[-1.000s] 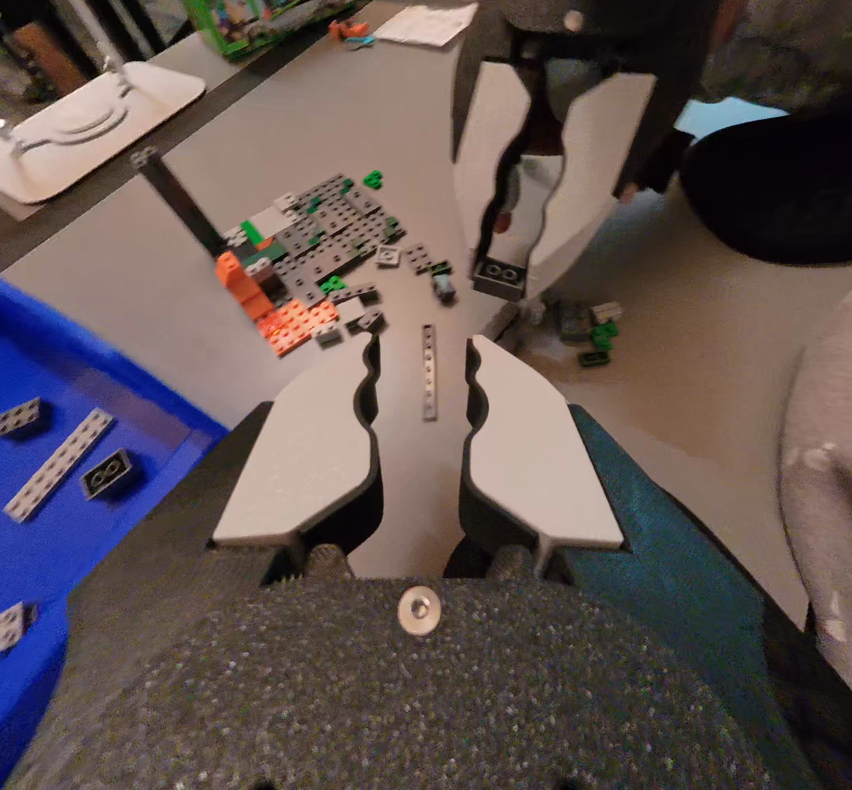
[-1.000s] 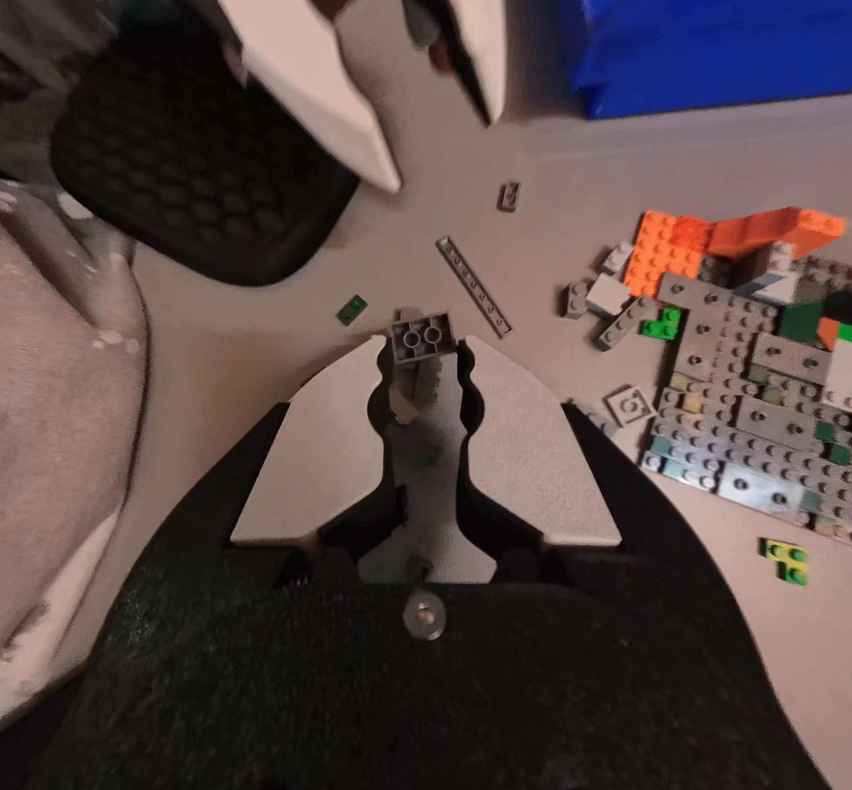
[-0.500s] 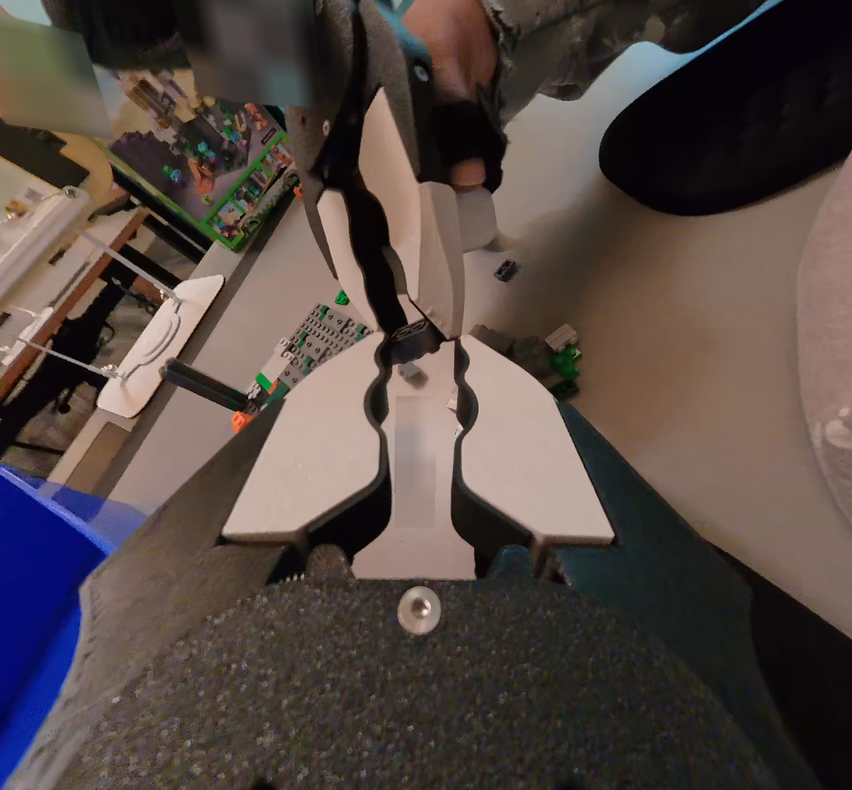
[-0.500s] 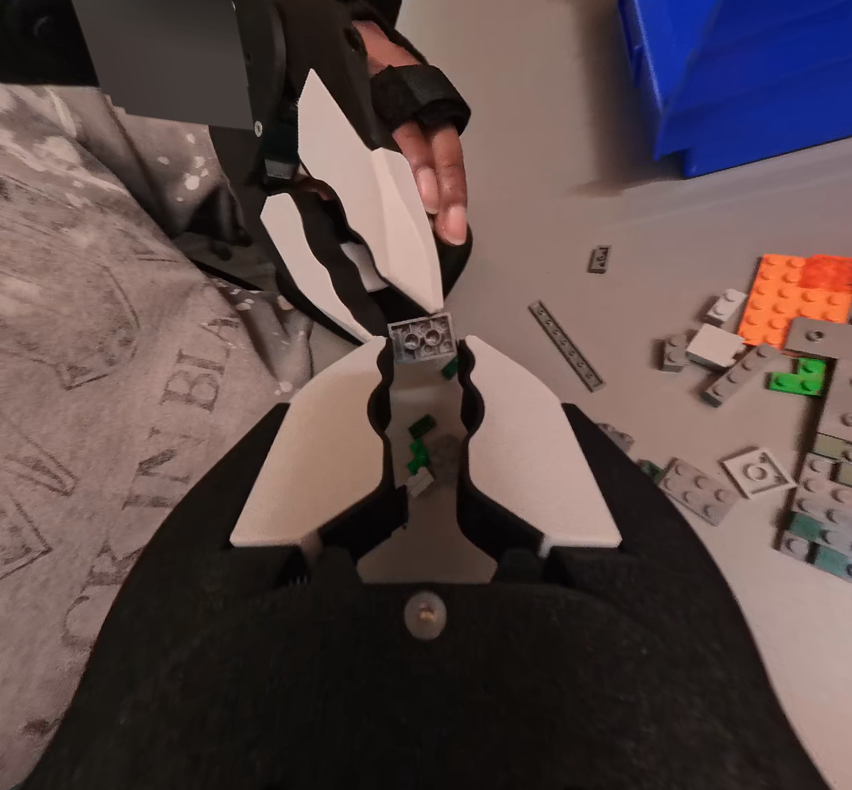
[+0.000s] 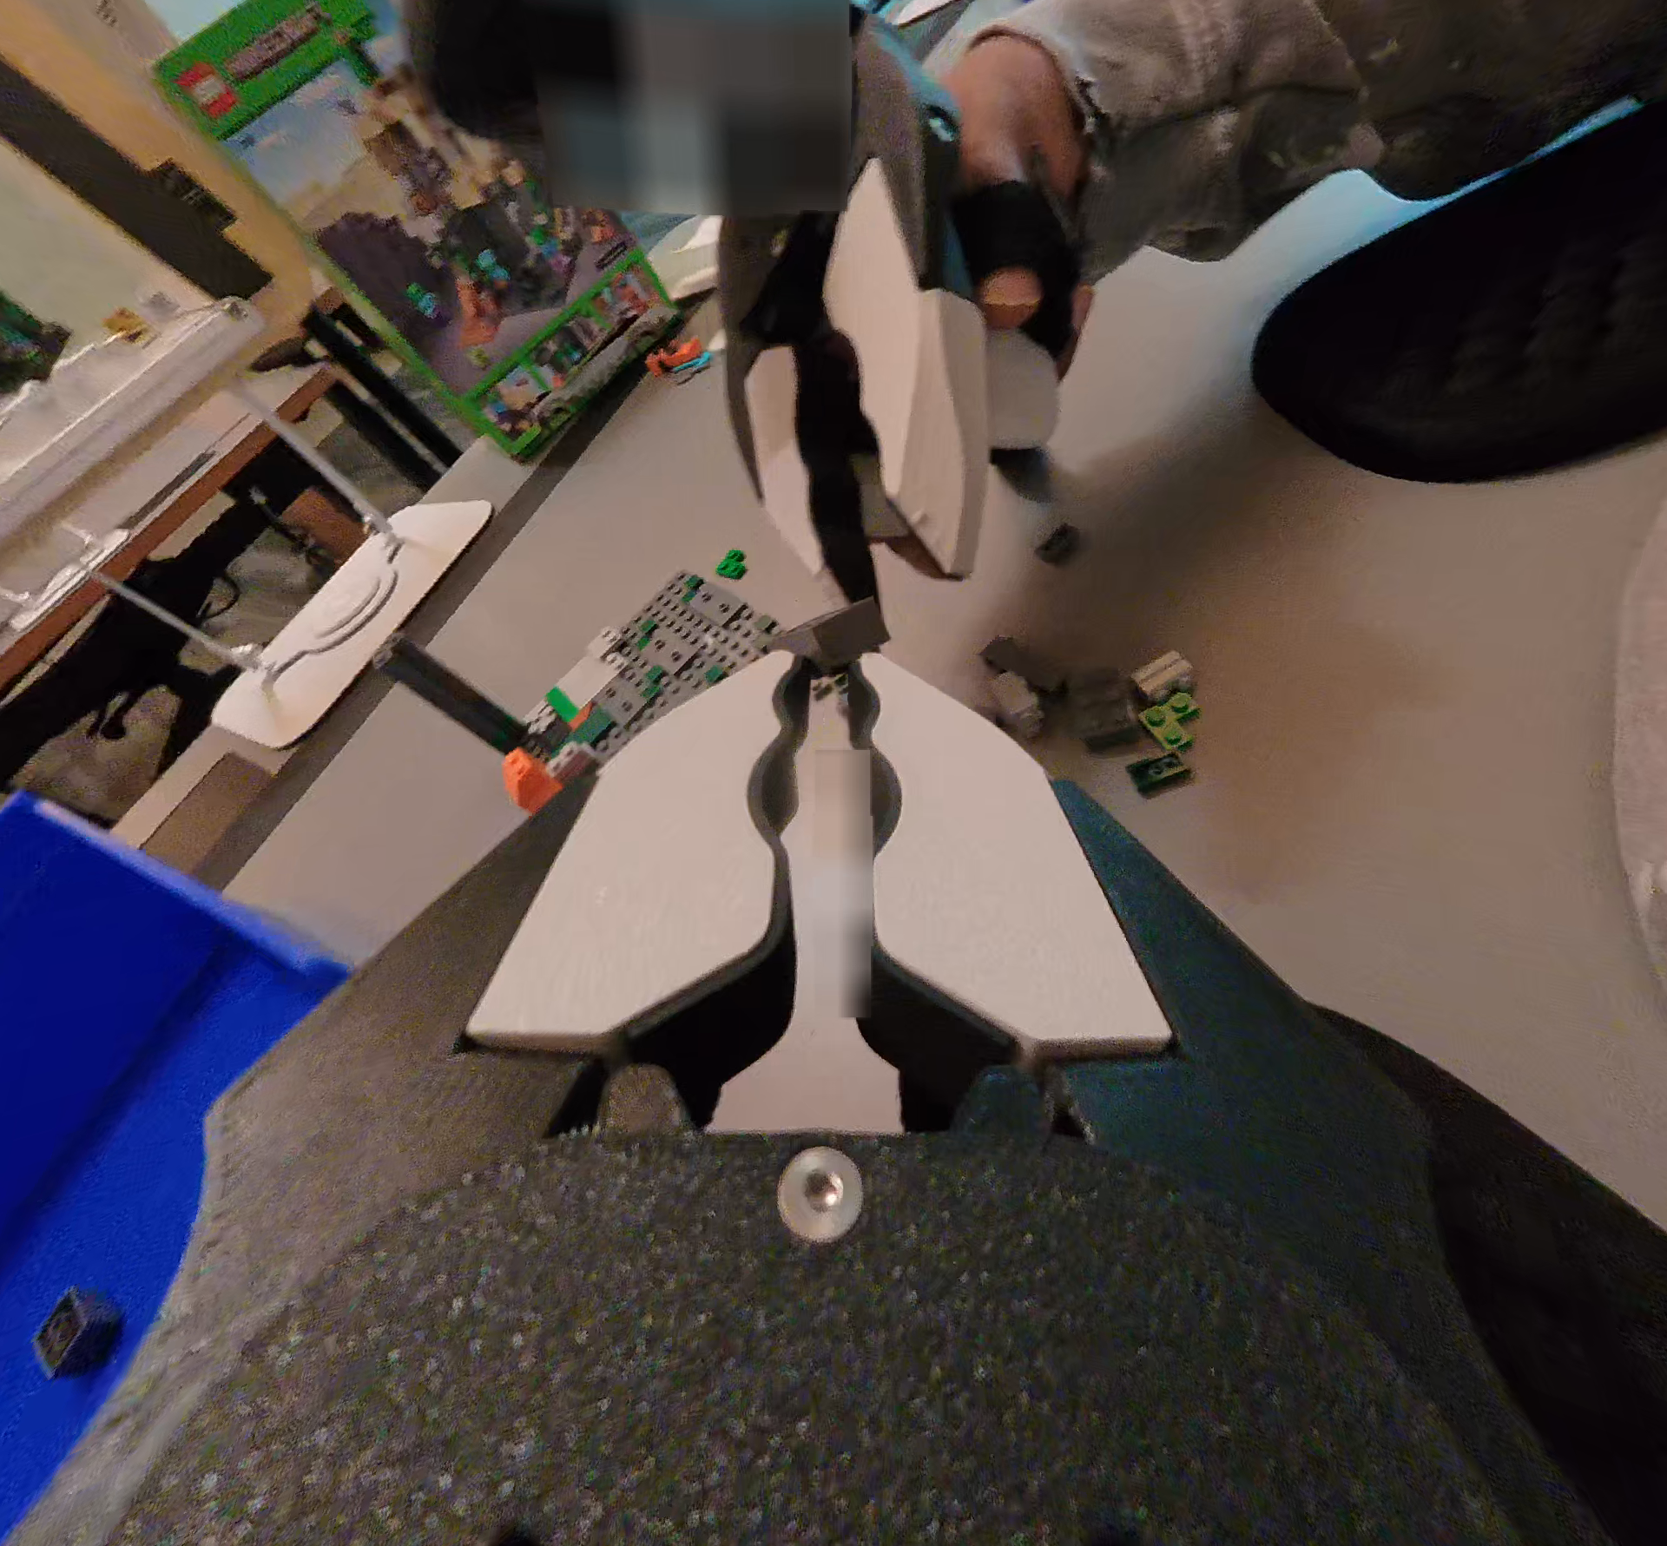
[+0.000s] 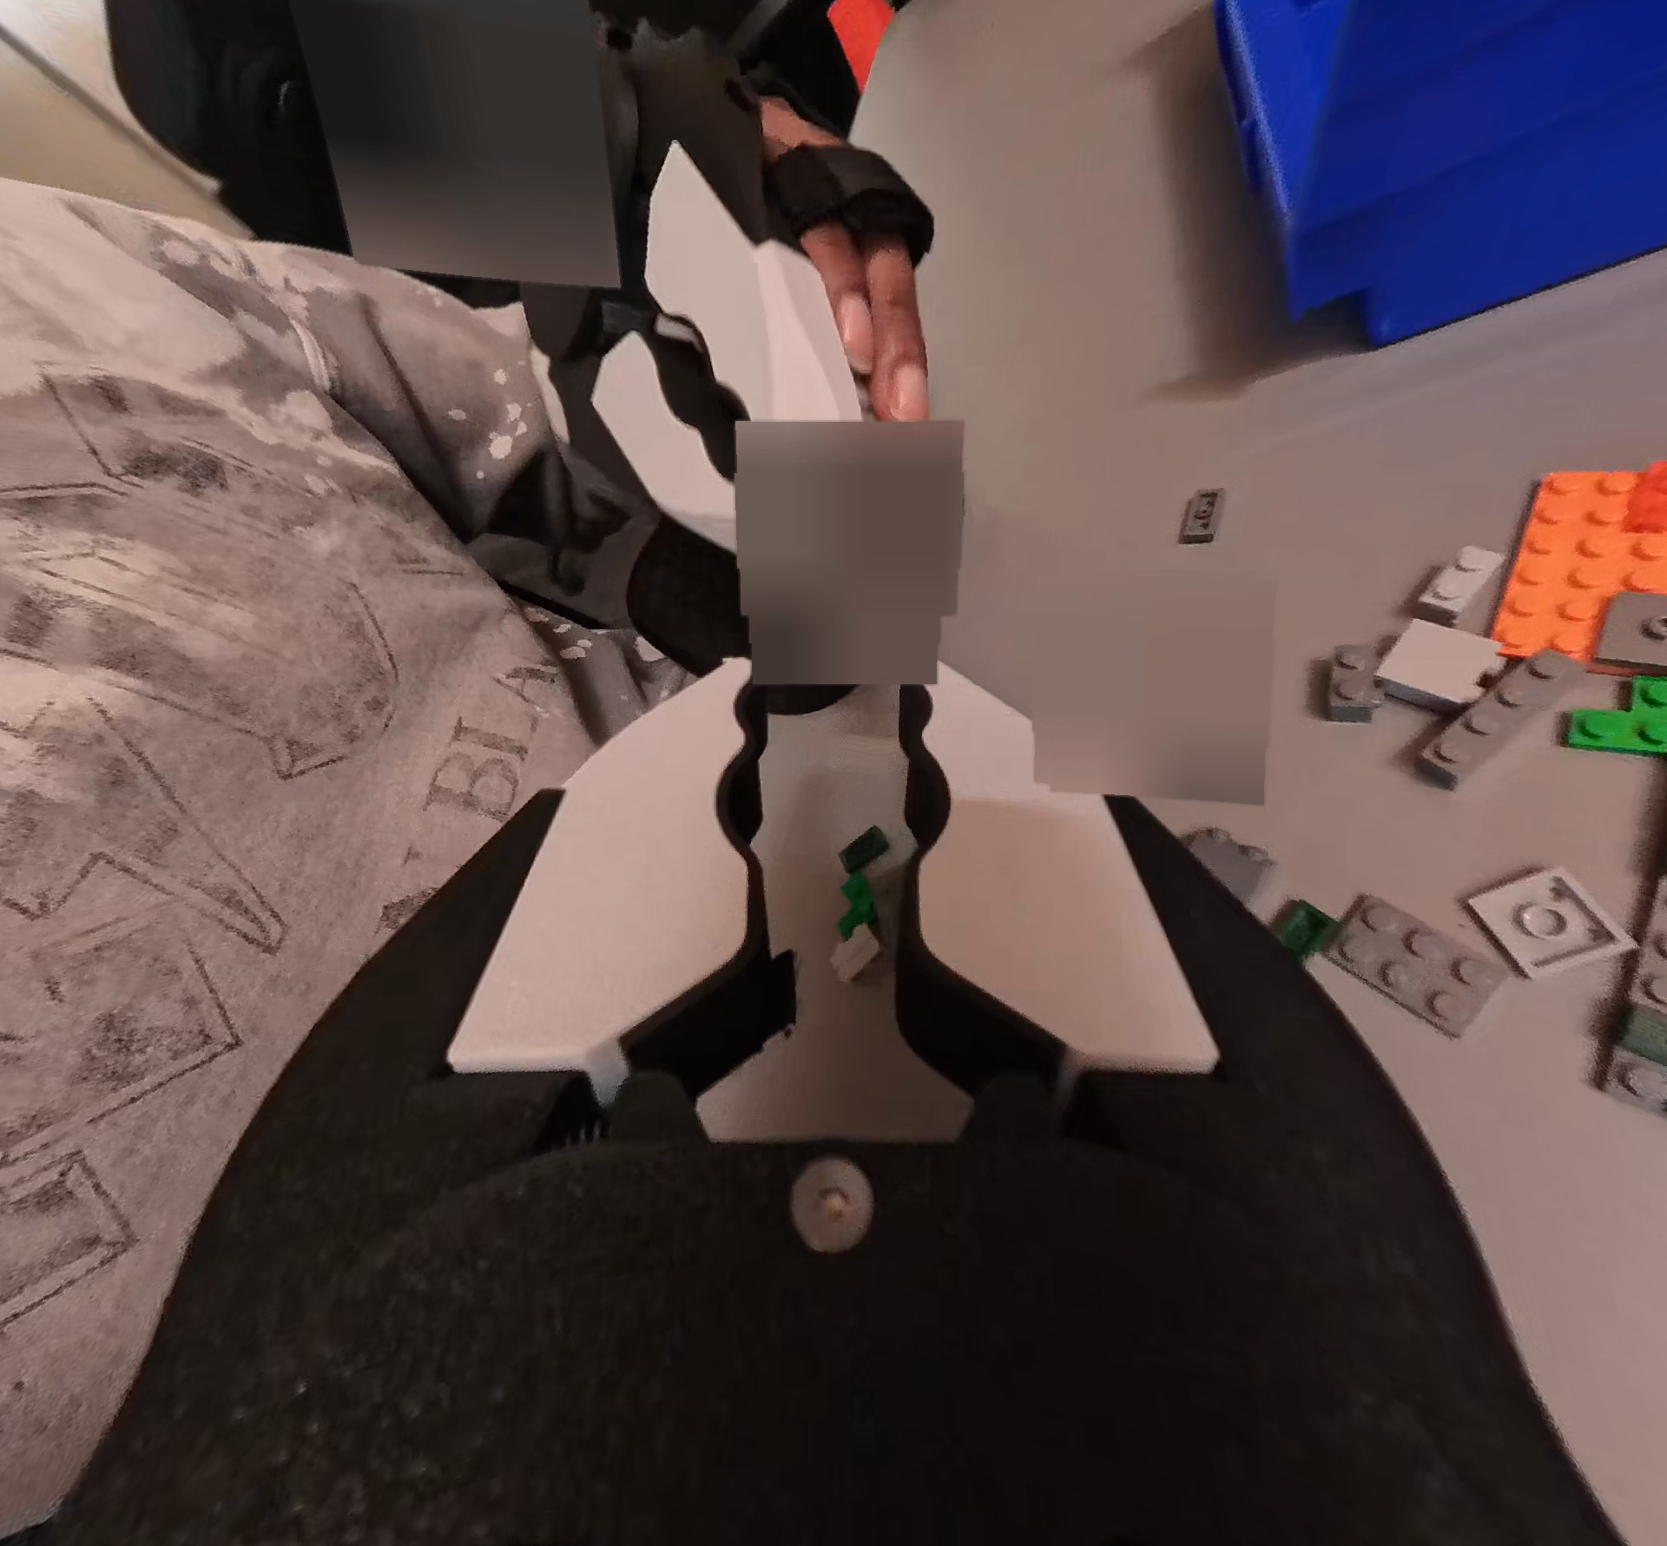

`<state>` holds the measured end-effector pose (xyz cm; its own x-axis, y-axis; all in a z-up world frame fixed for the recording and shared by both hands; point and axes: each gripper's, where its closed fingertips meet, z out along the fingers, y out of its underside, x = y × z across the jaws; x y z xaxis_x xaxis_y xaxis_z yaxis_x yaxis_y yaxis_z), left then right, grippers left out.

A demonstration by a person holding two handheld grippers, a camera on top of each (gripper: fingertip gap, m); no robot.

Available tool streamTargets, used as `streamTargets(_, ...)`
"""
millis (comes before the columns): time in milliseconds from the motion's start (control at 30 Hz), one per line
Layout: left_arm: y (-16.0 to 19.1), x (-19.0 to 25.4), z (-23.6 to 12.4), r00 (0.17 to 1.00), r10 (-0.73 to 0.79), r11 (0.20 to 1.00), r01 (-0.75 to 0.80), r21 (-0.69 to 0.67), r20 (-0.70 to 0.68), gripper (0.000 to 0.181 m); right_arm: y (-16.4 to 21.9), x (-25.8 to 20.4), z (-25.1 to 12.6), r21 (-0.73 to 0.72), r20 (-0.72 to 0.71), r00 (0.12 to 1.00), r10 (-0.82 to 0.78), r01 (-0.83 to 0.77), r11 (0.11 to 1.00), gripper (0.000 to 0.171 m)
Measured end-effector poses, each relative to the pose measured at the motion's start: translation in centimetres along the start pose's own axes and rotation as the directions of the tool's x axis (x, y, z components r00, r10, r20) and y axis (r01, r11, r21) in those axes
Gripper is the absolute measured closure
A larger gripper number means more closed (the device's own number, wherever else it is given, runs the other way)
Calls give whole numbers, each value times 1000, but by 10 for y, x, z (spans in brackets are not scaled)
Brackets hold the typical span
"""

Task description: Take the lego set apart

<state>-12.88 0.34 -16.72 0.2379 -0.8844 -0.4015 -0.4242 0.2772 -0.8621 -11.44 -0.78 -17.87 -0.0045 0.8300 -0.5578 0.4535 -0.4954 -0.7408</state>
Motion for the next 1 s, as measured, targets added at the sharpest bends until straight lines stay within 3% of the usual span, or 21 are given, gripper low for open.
streamTargets(100,10,-30,-13,994,-38,998,42,-42,104,173,13,17,-6,-77,-135,989,-53,43,996,143)
streamTargets(267,34,-105,-53,935,-98,985,139,-101,340,173,58,35,-5,-374,-302,900,-315,192,907,131)
streamTargets(400,66,-150,-71,875,-162,949,265,-172,457,173,73,34,7,-463,-294,875,-385,222,858,119)
streamTargets(533,97,-168,-70,838,-202,906,357,-228,507,173,85,32,12,-573,-270,847,-457,240,783,104)
streamTargets(733,124,-173,-62,802,-275,842,468,-270,531,172,85,27,16,-571,-261,842,-473,260,779,140)
streamTargets(1000,102,-169,-67,796,-291,871,450,-198,530,160,83,29,15,-530,-264,855,-447,258,808,145)
